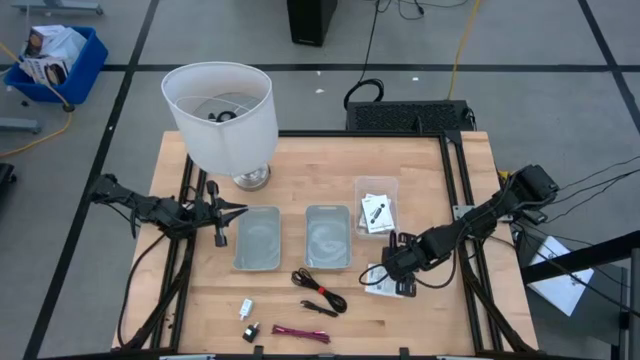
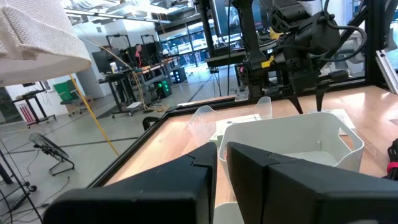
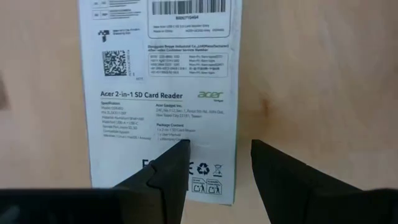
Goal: Pick and place items into bin
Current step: Put the white card reader box into the transparent bin
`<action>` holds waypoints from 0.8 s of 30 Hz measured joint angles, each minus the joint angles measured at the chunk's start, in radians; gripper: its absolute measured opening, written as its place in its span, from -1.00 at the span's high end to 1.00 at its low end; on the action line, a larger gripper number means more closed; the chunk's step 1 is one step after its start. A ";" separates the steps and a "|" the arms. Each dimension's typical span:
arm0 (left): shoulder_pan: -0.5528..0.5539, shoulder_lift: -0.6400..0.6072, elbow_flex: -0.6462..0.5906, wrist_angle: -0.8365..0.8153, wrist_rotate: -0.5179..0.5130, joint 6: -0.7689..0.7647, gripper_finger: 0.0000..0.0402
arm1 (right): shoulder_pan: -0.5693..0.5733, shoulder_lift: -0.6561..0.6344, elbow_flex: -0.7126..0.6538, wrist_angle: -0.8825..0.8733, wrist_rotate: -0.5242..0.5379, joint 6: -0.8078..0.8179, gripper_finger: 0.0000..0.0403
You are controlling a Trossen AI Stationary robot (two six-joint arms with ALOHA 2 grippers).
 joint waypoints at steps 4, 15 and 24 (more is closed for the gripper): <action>0.000 0.000 0.000 0.000 0.000 0.000 0.77 | 0.000 0.004 -0.053 0.056 -0.032 0.066 0.22; 0.000 0.000 0.000 -0.001 0.000 0.000 0.77 | 0.001 0.010 -0.181 0.241 -0.145 0.220 0.93; 0.000 0.000 0.000 -0.001 0.000 -0.004 0.77 | 0.005 0.008 -0.028 0.166 -0.013 0.136 0.99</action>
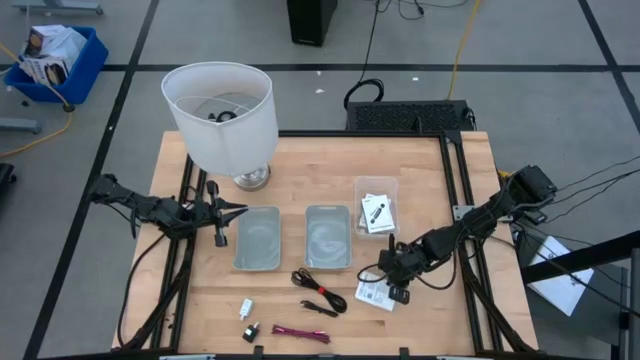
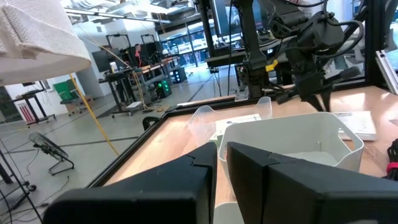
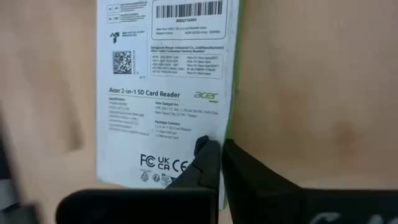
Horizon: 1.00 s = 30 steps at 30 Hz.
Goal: Pick and place items into bin
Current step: Put the white card reader box into the transparent bin
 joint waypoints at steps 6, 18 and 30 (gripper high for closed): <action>0.000 0.000 0.000 0.000 0.000 -0.002 0.77 | -0.003 0.003 0.168 -0.128 0.083 -0.036 1.00; 0.000 0.000 0.000 0.000 0.000 -0.044 0.77 | 0.050 0.002 0.397 -0.389 0.161 0.044 1.00; 0.000 0.000 0.000 0.000 0.000 -0.046 0.77 | 0.056 -0.166 0.487 -0.671 0.562 0.299 1.00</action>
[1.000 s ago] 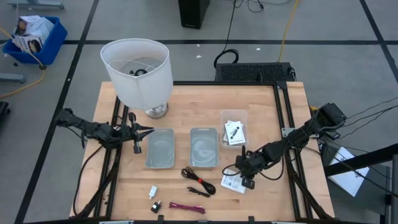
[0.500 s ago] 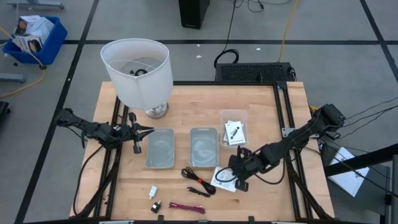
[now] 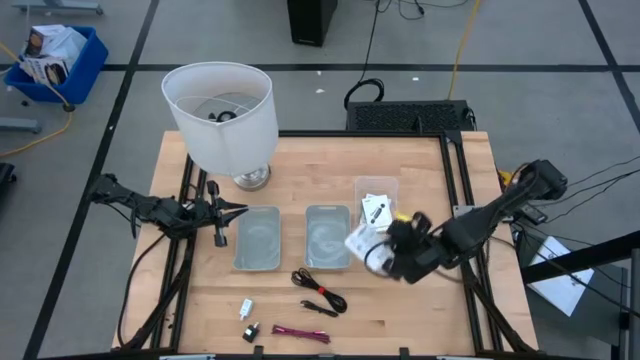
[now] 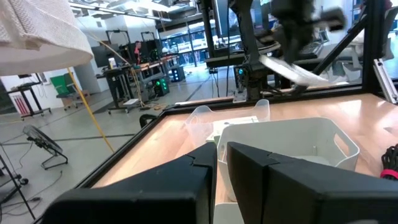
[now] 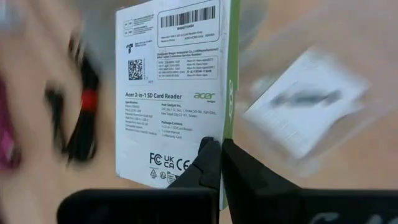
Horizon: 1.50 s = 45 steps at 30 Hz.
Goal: Pick and place items into bin
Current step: Put the white card reader box into the transparent bin
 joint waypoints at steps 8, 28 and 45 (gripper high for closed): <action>0.000 0.000 0.000 0.000 0.000 0.001 0.77 | -0.112 -0.090 0.001 -0.184 0.145 0.173 1.00; 0.000 0.000 0.000 0.000 0.000 0.000 0.77 | -0.417 -0.095 -0.171 0.002 -0.090 0.199 1.00; 0.000 0.000 0.000 0.000 0.000 -0.001 0.77 | -0.445 -0.095 -0.314 0.142 -0.181 0.373 1.00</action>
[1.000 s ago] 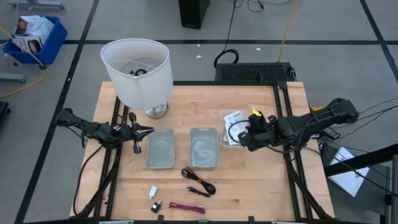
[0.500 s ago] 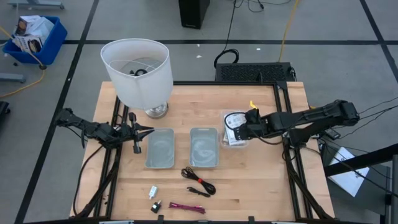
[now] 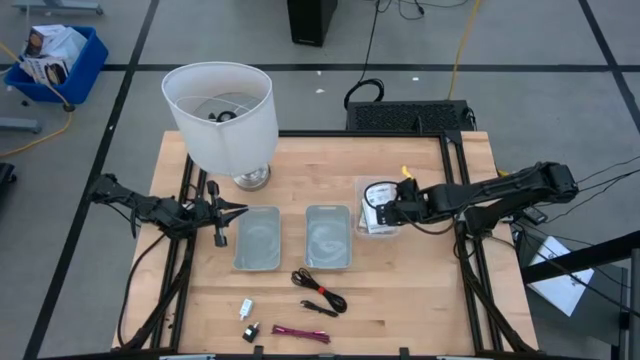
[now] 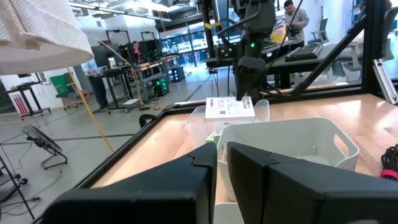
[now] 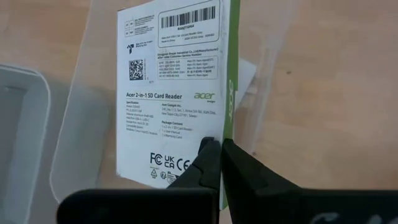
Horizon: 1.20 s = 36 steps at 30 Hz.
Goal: Pick and place items into bin
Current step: Put the white card reader box into the transparent bin, then adjust the transparent bin
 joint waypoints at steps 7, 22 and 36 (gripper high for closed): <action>0.000 0.000 0.000 0.000 0.000 0.004 0.77 | -0.003 0.000 -0.062 0.088 -0.039 0.034 1.00; 0.000 0.000 0.000 0.000 0.000 0.029 0.77 | -0.008 0.000 -0.110 0.117 -0.094 -0.004 0.89; 0.000 0.000 0.000 0.000 0.000 0.004 0.77 | -0.008 -0.032 -0.110 0.145 -0.093 -0.053 0.10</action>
